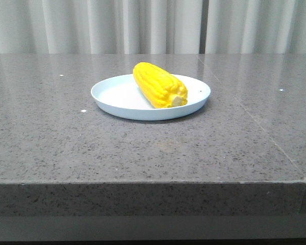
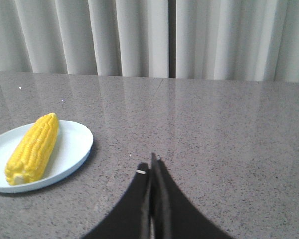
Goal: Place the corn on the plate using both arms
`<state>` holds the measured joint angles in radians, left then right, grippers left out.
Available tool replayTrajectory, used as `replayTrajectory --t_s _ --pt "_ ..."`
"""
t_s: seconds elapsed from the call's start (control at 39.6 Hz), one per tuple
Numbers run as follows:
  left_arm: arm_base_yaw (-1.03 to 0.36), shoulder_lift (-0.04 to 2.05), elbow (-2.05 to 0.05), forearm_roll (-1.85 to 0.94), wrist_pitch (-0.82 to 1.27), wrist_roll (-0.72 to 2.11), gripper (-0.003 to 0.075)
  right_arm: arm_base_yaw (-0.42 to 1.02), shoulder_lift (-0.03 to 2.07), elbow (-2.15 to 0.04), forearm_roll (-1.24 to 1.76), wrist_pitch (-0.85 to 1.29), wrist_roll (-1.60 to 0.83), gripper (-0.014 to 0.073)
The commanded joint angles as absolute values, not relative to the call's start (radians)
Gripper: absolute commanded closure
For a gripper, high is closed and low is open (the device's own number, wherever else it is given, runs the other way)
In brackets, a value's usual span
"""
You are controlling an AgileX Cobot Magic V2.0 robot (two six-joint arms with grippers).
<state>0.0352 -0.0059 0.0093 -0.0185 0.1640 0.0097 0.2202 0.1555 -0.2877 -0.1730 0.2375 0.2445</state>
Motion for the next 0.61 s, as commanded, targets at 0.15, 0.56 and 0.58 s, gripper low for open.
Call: replayTrajectory --t_s 0.15,0.56,0.58 --pt "0.038 -0.023 0.031 -0.028 0.07 0.01 0.0741 0.046 0.057 -0.077 0.141 0.0 -0.008 0.0663" --pt "0.038 -0.023 0.031 -0.028 0.07 0.01 0.0741 -0.073 -0.027 0.004 0.167 0.072 -0.009 0.0663" --pt "0.038 -0.023 0.031 -0.028 0.07 0.01 0.0741 -0.073 -0.027 0.004 0.167 0.072 -0.009 0.0663"
